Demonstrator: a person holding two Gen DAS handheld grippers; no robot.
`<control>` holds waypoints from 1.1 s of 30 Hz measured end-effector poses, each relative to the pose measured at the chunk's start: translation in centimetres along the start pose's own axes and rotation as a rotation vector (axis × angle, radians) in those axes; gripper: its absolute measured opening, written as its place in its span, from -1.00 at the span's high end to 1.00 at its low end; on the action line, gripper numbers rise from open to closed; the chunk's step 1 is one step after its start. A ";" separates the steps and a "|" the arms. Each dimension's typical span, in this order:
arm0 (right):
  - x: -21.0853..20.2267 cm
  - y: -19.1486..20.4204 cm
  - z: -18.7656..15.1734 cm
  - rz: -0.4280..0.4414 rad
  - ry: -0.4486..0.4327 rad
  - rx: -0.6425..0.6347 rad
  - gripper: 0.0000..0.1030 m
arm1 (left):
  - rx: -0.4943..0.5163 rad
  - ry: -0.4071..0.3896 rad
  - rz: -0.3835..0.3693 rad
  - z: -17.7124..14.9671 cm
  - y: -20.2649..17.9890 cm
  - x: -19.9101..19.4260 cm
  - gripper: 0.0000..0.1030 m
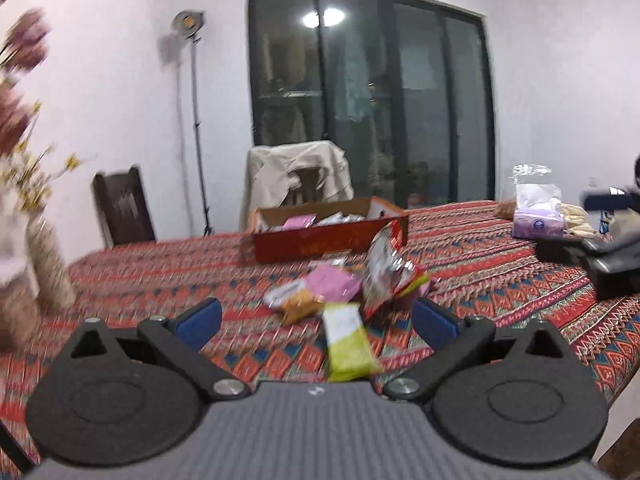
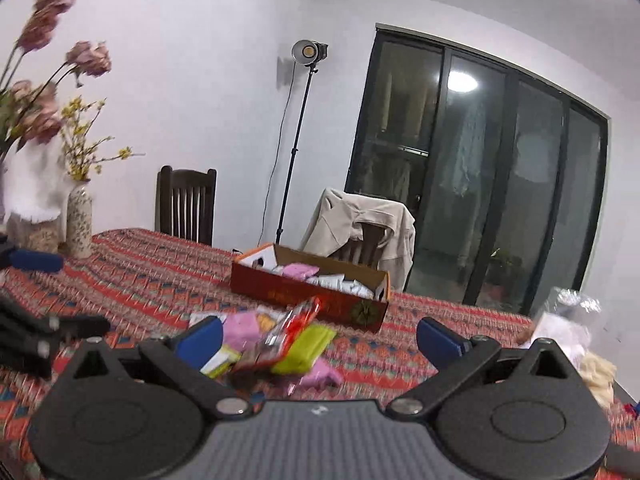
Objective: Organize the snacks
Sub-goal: 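Withdraw both tools from the box back toward the snack pile, then grasp a printed biscuit packet with the left tool while the right grasps a green bar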
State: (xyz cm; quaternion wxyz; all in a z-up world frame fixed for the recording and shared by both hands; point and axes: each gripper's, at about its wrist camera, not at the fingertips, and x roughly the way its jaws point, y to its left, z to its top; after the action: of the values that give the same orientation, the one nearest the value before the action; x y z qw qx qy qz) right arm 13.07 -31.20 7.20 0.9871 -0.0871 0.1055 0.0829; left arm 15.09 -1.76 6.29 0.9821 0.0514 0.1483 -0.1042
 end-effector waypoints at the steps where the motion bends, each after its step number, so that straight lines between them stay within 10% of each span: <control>1: -0.8 0.4 -0.8 -0.008 -0.002 0.009 -1.00 | -0.024 0.011 0.004 -0.7 0.6 -0.5 -1.00; 20: -1.2 5.7 -3.9 -0.007 0.035 0.092 -1.00 | -0.058 0.015 0.043 -3.3 8.8 -0.8 -1.00; 33: 8.1 8.3 -3.4 0.149 0.193 0.176 -0.70 | -0.128 0.144 -0.084 -0.4 10.0 10.4 -0.99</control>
State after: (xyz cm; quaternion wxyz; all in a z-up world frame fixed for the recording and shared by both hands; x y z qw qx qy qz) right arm 18.71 -22.58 0.81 0.9673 0.0003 0.2131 0.1374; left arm 26.87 6.09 3.45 0.9649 -0.0105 0.2270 -0.1318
